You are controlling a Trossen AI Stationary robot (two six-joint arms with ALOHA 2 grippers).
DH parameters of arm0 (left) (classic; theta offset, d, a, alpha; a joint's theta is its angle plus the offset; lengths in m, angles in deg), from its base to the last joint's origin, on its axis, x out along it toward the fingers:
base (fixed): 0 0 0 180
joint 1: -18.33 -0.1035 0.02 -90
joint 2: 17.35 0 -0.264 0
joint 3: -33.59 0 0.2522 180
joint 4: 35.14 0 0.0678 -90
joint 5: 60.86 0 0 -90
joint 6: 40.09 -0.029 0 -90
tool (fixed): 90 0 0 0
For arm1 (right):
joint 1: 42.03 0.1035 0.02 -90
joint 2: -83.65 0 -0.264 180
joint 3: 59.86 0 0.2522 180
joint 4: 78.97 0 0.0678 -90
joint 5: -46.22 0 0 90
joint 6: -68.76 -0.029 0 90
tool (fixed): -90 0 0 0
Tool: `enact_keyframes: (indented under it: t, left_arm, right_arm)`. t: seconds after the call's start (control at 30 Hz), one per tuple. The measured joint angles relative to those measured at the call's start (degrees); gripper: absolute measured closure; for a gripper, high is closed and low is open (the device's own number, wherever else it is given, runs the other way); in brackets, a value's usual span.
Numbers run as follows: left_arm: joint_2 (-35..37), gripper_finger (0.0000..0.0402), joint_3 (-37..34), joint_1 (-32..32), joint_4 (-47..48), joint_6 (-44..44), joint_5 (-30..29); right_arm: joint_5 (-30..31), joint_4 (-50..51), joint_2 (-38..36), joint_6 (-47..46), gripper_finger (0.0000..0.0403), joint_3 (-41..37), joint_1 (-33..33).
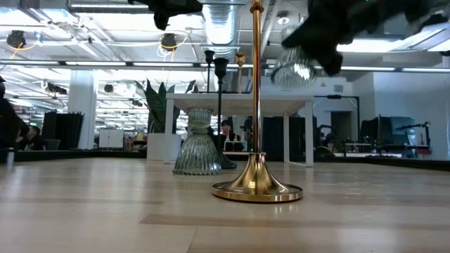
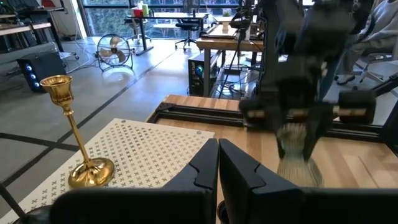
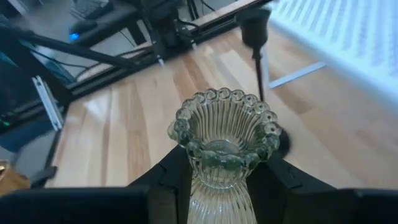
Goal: Pick & Place candle stick holders
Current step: Put the right green glass candle holder on the shelf
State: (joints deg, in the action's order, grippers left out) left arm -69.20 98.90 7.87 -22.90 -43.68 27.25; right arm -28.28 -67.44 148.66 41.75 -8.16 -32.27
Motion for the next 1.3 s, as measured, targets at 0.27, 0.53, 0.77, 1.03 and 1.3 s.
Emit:
enact_keyframes:
  t: [0.27,0.53,0.77,1.03,1.3]
  left_arm:
    - [0.0,0.0389,0.0,0.0,0.1,0.0,0.0]
    - [0.0,0.0389,0.0,0.0,0.2,0.0,0.0]
    - [0.0,0.0389,0.0,0.0,0.2,0.0,0.0]
    - [0.0,0.0389,0.0,0.0,0.2,0.0,0.0]
    - [0.0,0.0389,0.0,0.0,0.2,0.0,0.0]
  right_arm:
    - [6.6,18.1,-2.1,6.4,0.0295,15.4,-1.4]
    - [7.1,20.4,-2.0,11.7,0.0295,21.5,-9.0]
    - [6.5,20.0,-0.5,13.5,0.0295,22.5,-18.1]
    - [0.3,13.3,4.5,15.4,0.0295,22.7,-28.1]
    - [-5.2,11.5,10.7,16.3,0.0295,22.6,-36.6]
